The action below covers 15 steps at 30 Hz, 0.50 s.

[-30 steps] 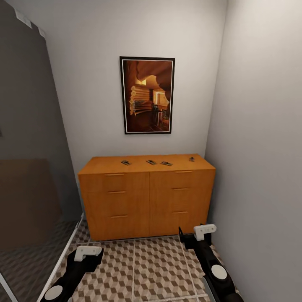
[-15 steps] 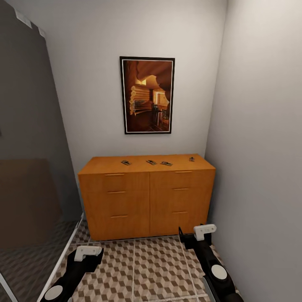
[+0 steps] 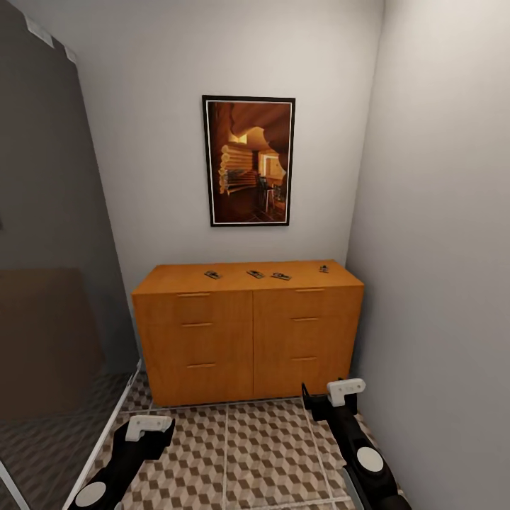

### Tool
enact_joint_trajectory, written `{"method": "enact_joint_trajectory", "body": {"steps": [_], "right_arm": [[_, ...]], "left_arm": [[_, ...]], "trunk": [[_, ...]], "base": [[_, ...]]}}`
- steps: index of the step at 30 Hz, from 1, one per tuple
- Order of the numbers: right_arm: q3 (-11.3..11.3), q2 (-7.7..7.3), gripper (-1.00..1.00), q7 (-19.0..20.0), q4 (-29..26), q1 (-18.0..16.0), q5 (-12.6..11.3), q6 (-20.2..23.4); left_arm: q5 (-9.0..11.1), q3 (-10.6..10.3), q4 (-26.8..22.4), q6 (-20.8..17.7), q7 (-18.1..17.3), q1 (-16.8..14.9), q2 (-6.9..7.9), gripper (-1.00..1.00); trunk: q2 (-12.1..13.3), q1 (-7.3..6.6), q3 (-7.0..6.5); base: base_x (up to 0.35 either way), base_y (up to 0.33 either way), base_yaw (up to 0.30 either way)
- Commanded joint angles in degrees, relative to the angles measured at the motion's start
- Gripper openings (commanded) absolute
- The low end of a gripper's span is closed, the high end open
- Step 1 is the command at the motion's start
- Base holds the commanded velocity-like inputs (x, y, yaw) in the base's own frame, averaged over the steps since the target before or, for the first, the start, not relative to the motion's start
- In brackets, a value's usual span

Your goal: Take the four mousetraps from the cabinet in the bathroom and place them on the bathroom floor. Make sure all four end up on the same floor surface, and ensure that at least two of them are either under or directly next to the same bathroom sink.

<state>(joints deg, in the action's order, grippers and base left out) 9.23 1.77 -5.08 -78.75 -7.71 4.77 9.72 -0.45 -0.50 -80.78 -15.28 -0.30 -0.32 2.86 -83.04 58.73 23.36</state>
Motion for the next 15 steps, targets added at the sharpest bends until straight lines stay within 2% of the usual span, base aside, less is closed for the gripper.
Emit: {"method": "enact_joint_trajectory", "body": {"steps": [1,15], "right_arm": [[0.1,-0.01,1.00,-0.3,-0.1,0.0,0.5,0.4],[0.1,-0.01,1.00,-0.3,-0.1,0.0,1.0,0.4]], "left_arm": [[-0.1,-0.1,-0.1,-0.3,0.0,0.0,0.04,1.00],[0.0,-0.1,0.0,-0.3,0.0,0.0,0.04,1.00]], "trunk": [[0.0,0.00,0.07],[0.0,0.00,0.07]], "base": [[0.000,0.000,0.000],[0.000,0.000,0.000]]}}
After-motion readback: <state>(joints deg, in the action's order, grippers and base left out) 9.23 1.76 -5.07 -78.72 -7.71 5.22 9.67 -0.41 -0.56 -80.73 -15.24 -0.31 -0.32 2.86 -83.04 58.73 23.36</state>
